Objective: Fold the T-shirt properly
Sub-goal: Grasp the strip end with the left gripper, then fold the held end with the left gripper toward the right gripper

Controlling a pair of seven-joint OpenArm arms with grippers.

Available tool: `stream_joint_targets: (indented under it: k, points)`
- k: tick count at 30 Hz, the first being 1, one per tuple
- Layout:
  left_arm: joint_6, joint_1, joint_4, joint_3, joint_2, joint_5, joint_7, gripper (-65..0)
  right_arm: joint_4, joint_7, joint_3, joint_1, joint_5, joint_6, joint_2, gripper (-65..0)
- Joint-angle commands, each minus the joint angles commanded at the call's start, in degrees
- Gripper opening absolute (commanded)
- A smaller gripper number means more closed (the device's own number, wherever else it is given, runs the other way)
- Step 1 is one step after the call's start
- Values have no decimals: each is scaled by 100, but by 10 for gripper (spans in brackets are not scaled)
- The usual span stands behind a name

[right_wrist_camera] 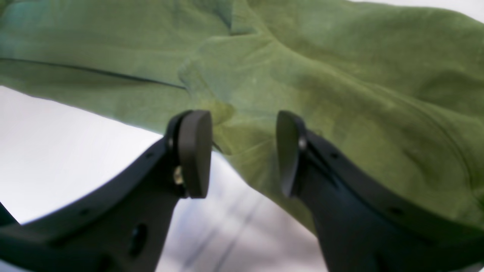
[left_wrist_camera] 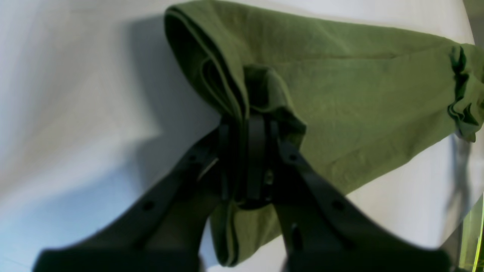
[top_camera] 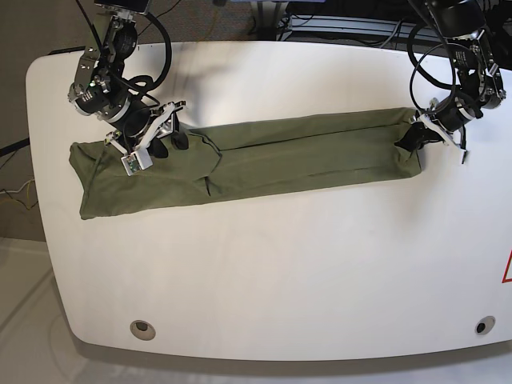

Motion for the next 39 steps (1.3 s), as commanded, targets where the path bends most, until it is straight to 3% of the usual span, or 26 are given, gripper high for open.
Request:
stream_joint_targets:
  k: [11, 21, 23, 39]
  points:
    - [13, 45, 425, -64, 5, -58, 19, -650, -10, 7, -1, 9, -6, 0, -1, -380]
    - [103, 221, 2147, -93, 138, -128, 270, -650, -3, 6, 4, 15, -16, 0, -10, -376]
    - [203, 274, 2841, 226, 351, -102, 317, -650, -21, 12, -52, 37, -19, 0, -6, -377]
    - [477, -144, 2903, 1616, 990, -14, 459, -650, -19, 29, -38, 40, -11, 0, 4, -376]
